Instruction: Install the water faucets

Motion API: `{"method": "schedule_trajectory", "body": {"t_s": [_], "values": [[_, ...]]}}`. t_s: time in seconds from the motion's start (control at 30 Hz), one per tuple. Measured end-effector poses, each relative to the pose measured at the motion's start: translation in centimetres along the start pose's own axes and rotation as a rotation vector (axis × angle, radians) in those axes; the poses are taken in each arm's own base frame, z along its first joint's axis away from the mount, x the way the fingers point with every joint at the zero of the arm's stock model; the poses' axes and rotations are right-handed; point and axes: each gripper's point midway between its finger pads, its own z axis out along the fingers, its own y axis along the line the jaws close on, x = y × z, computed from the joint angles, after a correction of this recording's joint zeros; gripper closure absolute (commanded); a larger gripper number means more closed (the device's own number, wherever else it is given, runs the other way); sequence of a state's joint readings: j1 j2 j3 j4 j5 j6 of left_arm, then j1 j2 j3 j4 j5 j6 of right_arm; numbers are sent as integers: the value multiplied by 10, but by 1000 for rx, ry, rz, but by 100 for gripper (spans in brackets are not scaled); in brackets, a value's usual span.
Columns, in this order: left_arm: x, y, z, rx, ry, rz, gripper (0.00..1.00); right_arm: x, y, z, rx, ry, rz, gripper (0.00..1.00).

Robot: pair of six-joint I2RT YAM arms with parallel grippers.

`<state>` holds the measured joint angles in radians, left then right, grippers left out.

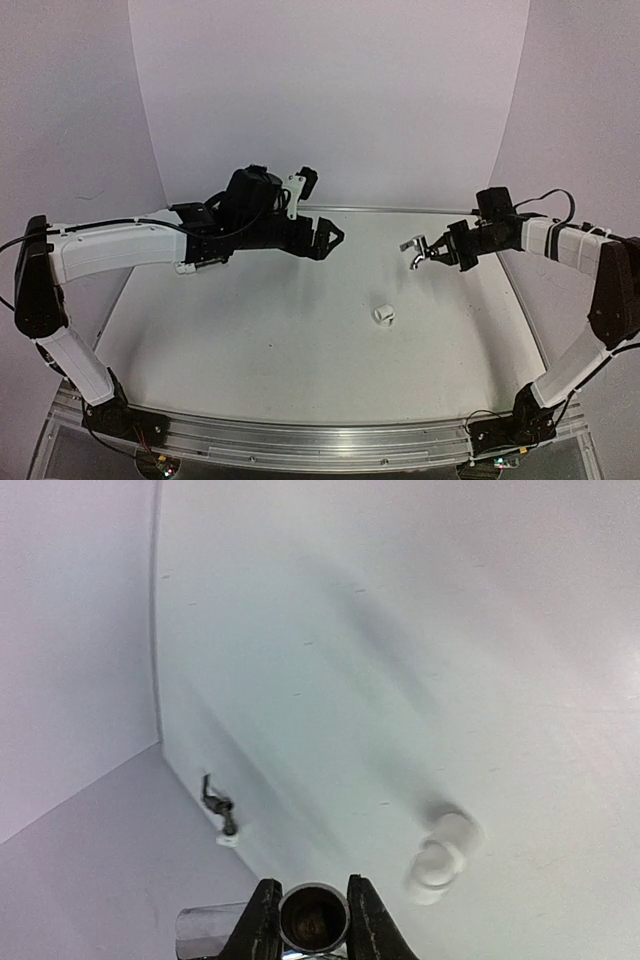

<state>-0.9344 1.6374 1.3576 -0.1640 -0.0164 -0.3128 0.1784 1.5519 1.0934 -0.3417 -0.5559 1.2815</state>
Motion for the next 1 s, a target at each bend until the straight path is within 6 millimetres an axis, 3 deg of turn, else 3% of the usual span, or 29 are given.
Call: {"method": "schedule_trajectory", "body": {"t_s": [0.2, 0.33, 0.43, 0.5, 0.7, 0.83, 1.0], "values": [[-18, -19, -2, 151, -90, 1, 1, 44, 125, -17, -268, 51, -10, 100], [-52, -13, -11, 283, -192, -27, 1, 76, 180, -15, -392, 123, -10, 100], [-74, 7, -15, 330, -260, -36, 4, 97, 196, -4, -407, 169, -5, 100], [-79, 15, -12, 346, -272, -41, 7, 109, 199, 4, -403, 192, -1, 100], [-67, 19, 4, 382, -233, -53, 14, 140, 207, 10, -402, 241, 0, 100], [-70, 18, 9, 407, -230, -45, 28, 153, 218, 6, -426, 256, -7, 100], [-90, 15, 5, 425, -269, -25, 44, 163, 222, 8, -435, 263, -13, 100]]}}
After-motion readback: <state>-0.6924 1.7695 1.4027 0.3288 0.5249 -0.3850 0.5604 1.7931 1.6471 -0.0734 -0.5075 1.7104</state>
